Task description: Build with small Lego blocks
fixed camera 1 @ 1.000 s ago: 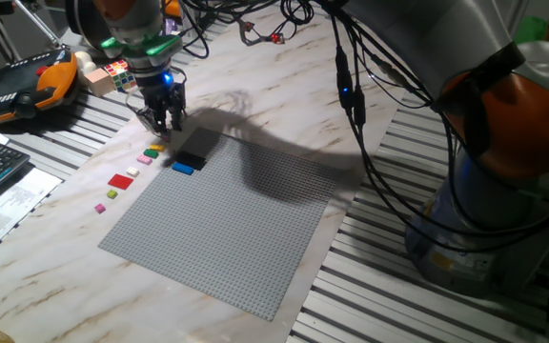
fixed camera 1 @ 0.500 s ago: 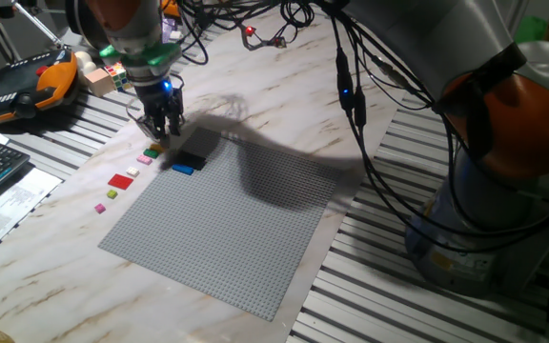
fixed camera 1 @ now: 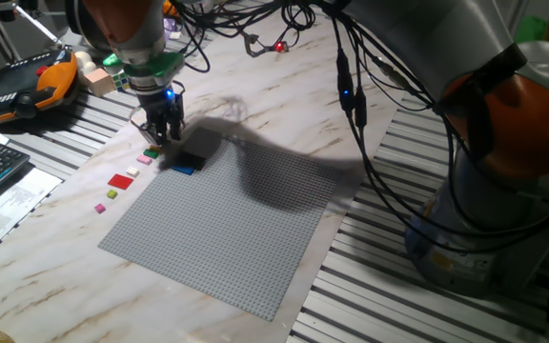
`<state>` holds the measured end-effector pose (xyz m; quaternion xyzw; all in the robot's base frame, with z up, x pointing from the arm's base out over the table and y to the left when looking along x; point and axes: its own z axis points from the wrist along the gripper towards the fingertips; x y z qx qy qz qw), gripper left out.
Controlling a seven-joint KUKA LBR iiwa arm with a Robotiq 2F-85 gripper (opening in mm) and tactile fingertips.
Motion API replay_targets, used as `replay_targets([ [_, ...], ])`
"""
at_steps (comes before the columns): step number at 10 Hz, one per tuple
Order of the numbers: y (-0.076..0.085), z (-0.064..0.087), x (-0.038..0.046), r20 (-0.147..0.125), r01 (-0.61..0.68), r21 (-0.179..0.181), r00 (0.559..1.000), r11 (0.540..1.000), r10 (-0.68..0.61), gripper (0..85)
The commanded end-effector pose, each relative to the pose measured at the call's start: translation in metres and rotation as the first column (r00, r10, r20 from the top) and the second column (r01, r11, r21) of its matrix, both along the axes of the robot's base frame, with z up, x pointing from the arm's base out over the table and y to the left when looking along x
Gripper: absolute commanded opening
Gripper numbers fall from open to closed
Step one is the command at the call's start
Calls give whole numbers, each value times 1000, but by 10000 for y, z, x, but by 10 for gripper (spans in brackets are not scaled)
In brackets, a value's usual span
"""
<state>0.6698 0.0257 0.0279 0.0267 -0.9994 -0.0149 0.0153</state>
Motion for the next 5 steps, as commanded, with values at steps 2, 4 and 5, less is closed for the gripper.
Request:
replay_targets([
  [2,12,-65,48,12,-3,6,1000,1000,2,430],
  [4,23,-65,68,13,-4,6,1000,1000,4,430],
  [5,37,-50,109,12,-4,5,1000,1000,4,433],
])
